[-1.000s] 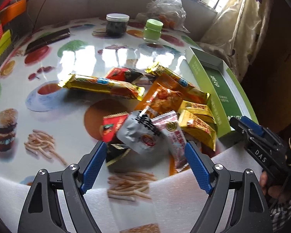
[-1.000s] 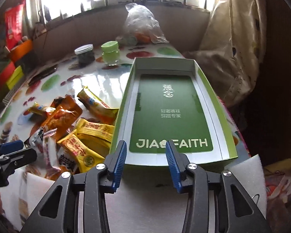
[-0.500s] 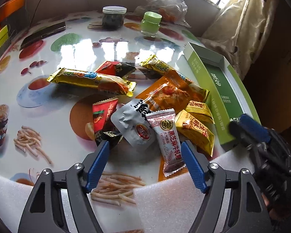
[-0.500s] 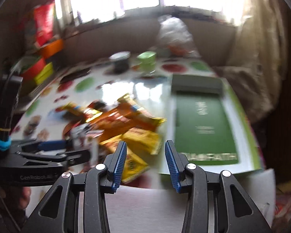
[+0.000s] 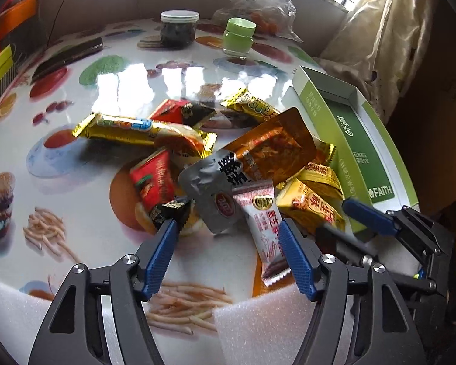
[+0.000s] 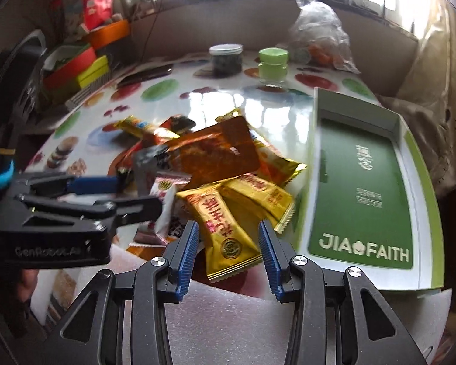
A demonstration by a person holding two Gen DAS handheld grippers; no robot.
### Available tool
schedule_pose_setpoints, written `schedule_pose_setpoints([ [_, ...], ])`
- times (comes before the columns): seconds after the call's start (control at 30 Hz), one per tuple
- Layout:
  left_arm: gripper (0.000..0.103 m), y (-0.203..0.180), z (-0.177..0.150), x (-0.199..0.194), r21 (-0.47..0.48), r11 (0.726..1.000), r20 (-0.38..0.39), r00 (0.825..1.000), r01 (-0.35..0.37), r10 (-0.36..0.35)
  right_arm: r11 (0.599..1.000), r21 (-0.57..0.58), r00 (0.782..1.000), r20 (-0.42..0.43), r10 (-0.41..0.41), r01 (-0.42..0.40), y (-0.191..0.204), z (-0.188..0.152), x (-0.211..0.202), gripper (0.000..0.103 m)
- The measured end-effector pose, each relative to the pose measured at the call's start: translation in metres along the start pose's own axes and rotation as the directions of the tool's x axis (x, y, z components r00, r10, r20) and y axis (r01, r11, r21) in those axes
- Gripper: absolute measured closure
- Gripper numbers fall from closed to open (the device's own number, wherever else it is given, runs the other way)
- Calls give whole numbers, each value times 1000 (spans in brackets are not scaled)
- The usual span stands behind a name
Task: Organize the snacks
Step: 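Reach the right tool to the yellow candy packet and close on it, then carry the yellow packet toward the box while the left tool grasps the white-red sausage stick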
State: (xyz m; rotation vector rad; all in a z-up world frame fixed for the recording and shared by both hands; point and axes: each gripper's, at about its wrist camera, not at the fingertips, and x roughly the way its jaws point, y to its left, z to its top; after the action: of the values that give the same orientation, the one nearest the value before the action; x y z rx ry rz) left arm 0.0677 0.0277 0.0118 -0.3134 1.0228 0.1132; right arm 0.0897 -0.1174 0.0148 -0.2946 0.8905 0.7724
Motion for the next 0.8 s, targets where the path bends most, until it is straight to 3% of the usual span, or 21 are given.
schedule_pose_setpoints([
  [0.07,34,1,2,0,0,1000,-3,1000,-6,6,1000,-7,1000,-6,-1,1,2,0,4,64],
  [0.2,34,6,1,-2,-8,1000,-9,1000,13,-13,1000,1,1000,5,1,-1,1,1,6,81],
  [0.67,34,-5,2,-12,5,999,1,999,45,-45,990,141,991,134,-17,-2,-22,6,-28,81],
  [0.77,34,-12,3,-4,24,999,-20,999,26,-26,988,156,989,143,-22,-1,-25,5,-34,81],
  [0.8,39,-14,2,0,29,1000,-35,999,9,-8,987,159,989,144,-20,-3,-25,4,-35,81],
])
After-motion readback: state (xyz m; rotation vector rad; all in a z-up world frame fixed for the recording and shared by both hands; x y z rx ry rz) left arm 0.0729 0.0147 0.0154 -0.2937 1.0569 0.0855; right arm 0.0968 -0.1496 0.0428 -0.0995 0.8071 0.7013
